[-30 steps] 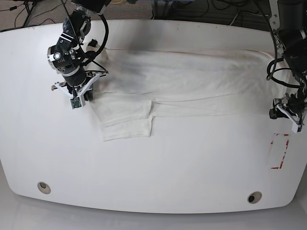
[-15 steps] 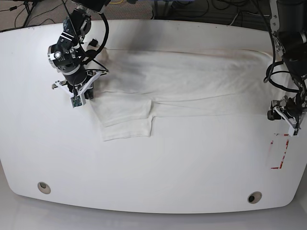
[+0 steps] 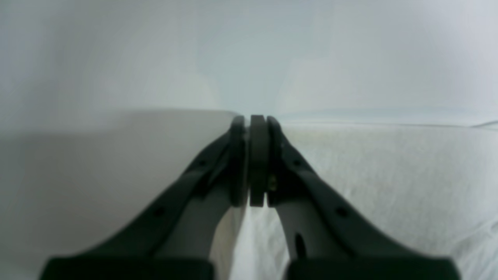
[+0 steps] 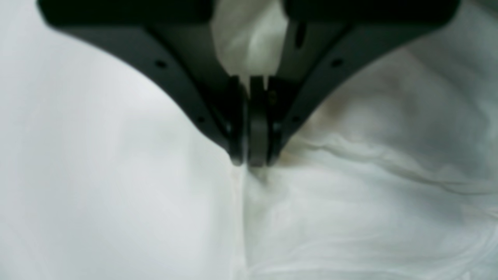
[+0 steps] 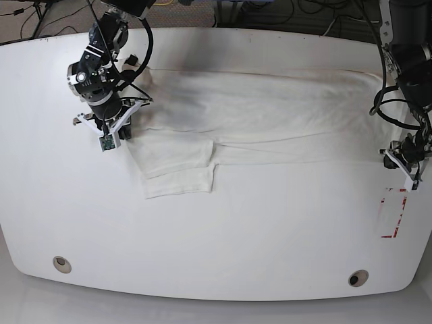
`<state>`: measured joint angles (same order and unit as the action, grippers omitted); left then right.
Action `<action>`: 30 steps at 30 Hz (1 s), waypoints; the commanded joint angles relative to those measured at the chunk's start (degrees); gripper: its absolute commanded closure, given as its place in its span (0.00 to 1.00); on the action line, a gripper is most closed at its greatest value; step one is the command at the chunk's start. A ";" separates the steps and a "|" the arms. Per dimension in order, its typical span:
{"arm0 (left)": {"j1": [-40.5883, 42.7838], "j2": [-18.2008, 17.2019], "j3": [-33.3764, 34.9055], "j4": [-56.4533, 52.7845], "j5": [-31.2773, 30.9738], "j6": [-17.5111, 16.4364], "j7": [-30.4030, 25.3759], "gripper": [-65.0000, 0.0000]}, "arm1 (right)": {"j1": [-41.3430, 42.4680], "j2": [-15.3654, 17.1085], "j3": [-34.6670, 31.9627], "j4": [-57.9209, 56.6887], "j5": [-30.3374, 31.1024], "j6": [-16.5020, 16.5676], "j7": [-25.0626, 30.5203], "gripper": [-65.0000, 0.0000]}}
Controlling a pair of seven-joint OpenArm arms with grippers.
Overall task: Layout the t-shirt on the table in an organized manner, then fold the t-shirt properly
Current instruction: 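Hold both shirt corners and drag them slightly apart to tension the edge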
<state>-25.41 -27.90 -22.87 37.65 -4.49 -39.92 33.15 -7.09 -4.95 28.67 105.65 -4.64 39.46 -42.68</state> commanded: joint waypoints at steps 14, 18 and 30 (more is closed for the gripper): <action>5.06 0.60 -0.38 23.76 -0.56 -0.08 4.61 1.00 | 0.54 0.25 -0.05 1.30 0.64 0.05 1.14 1.00; 6.29 2.19 -2.58 29.12 -0.56 -0.08 8.57 1.00 | 0.54 0.25 -0.05 1.56 0.64 0.05 1.14 1.00; 10.68 6.49 -9.43 47.58 -0.48 -0.08 22.46 1.00 | 2.48 1.65 -0.05 3.32 0.38 0.05 1.14 1.00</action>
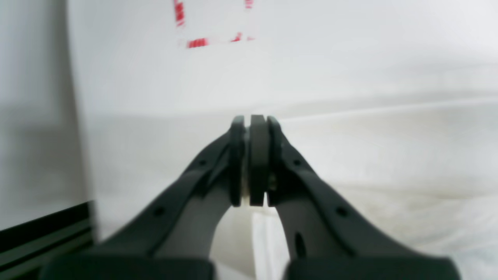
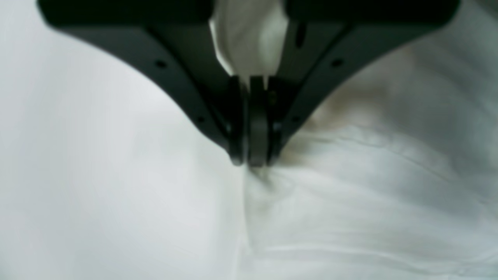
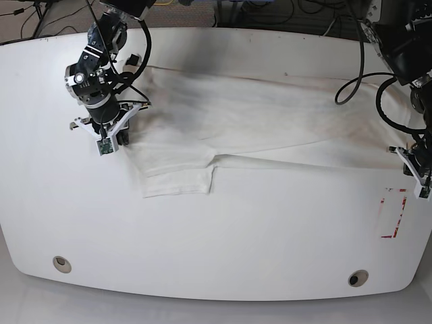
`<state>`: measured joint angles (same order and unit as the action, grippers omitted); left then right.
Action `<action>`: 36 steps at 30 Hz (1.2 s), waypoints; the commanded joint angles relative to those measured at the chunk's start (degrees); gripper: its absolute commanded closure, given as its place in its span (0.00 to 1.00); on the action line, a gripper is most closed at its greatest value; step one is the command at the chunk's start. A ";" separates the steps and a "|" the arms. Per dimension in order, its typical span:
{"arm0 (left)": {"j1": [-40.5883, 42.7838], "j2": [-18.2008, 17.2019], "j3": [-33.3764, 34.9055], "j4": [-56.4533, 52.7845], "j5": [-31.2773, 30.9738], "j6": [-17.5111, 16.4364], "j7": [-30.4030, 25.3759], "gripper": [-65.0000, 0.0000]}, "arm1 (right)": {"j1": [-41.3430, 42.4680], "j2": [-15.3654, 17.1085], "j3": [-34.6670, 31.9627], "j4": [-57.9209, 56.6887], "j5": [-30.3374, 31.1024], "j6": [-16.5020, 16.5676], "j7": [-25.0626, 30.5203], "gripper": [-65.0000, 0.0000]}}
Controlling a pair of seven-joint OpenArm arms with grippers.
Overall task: Layout the t-shirt on the table in an organized manner, then fold the t-shirt properly
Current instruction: 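Hold both shirt corners and drag them slightly apart to tension the edge, then lift both grippers high, raising the shirt and flipping it over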
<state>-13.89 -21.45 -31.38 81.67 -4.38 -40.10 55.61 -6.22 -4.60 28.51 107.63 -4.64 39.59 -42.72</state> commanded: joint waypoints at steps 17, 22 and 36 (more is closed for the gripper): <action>-10.59 5.94 -2.69 22.11 -0.58 0.10 13.44 1.00 | 14.61 7.81 -0.16 1.42 0.29 -0.08 1.01 1.00; -18.33 5.94 -2.60 22.11 -0.58 0.10 16.78 1.00 | 20.50 11.50 -2.27 1.07 0.21 -0.08 0.92 1.00; -43.38 3.83 3.02 21.85 -0.06 0.10 22.32 1.00 | 45.65 23.11 -11.68 0.89 0.64 -0.08 -6.99 1.00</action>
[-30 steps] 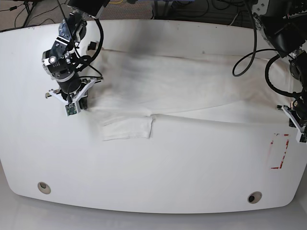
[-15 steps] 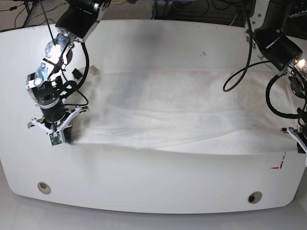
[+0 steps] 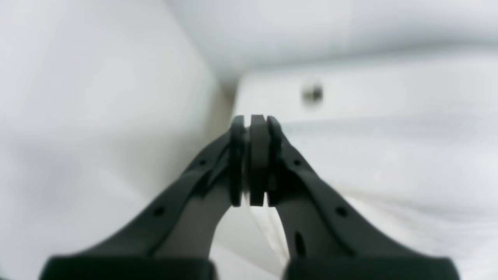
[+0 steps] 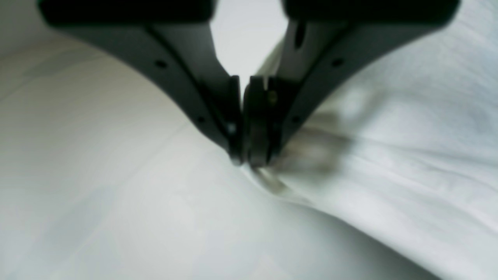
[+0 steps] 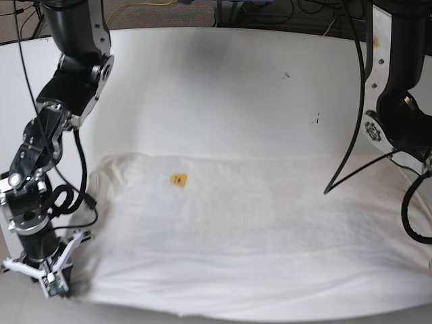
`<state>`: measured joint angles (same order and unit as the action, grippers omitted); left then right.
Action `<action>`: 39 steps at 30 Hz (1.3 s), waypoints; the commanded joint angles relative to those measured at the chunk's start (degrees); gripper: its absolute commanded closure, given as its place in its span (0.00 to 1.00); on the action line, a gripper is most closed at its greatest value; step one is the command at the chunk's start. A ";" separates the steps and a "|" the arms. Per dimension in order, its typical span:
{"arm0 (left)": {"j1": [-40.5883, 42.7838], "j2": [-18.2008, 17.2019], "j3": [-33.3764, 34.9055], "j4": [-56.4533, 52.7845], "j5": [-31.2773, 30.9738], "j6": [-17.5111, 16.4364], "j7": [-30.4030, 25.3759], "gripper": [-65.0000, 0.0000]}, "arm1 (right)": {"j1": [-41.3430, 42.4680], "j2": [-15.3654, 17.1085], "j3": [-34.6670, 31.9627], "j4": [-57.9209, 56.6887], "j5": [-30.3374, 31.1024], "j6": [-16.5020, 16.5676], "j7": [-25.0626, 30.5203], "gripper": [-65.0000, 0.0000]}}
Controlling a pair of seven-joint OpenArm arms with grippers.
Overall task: Layout the t-shirt on the table in an organized manner, then fold the t-shirt properly
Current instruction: 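Lift both grippers high, raising the shirt and flipping it over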
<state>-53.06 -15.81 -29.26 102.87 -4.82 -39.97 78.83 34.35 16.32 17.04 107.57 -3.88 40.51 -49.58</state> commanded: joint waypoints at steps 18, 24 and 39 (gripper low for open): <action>-21.89 -1.81 3.63 -8.50 -0.06 -0.03 -0.81 1.00 | 23.63 11.42 -8.11 1.75 -0.03 -0.91 -6.02 1.00; -12.39 -1.90 3.63 -4.80 -0.15 -0.03 -0.81 1.00 | 13.43 11.16 -3.02 7.46 -0.03 -0.51 -8.40 1.00; 26.55 1.18 -2.52 7.24 -0.24 -0.03 0.43 1.00 | -23.32 -5.63 18.35 8.17 -0.12 -0.51 -4.62 1.00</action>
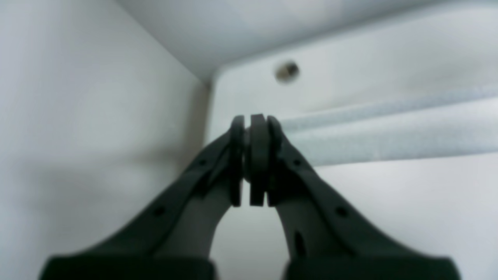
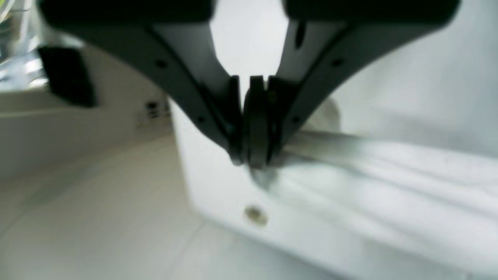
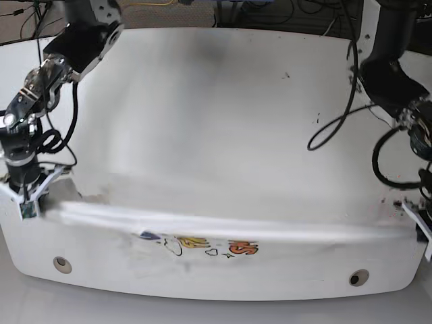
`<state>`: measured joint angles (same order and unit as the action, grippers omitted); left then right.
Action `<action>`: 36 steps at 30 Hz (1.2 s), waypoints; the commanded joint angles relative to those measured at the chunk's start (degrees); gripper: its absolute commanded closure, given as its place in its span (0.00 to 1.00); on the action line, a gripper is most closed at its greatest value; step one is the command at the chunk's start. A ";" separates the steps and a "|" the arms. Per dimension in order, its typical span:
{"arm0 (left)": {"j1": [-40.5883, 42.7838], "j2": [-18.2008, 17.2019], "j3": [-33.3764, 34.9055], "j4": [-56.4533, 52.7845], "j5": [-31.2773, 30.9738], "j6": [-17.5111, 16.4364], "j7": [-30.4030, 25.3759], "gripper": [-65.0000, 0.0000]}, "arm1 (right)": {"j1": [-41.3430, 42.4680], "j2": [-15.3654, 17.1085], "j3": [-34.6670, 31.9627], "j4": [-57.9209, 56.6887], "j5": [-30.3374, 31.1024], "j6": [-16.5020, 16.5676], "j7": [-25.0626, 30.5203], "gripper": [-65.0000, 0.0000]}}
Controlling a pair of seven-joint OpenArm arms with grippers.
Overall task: Layout the t-shirt on the table in an organized manner, then fold the t-shirt properly
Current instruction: 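Lift both grippers high, raising the shirt and flipping it over, then lower the shirt printed side up onto the table with both grippers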
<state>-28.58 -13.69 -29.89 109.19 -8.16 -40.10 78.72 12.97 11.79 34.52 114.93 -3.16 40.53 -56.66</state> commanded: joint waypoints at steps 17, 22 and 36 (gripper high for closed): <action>28.53 1.52 -6.11 0.84 3.11 0.10 -10.37 1.00 | -24.36 -13.15 1.65 -0.08 -0.84 -0.53 13.81 1.00; 29.85 1.43 -6.11 0.84 3.20 0.10 -10.45 1.00 | -25.41 -13.33 1.65 -0.08 -0.84 -0.53 13.81 1.00; 30.64 1.34 -6.11 -1.54 3.46 0.10 -10.45 1.00 | -26.55 -12.98 1.65 -2.10 -1.19 -0.53 13.81 1.00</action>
<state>2.13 -11.42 -35.86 106.91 -4.89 -40.12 69.08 -13.58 -1.83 36.01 112.38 -4.51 40.47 -43.92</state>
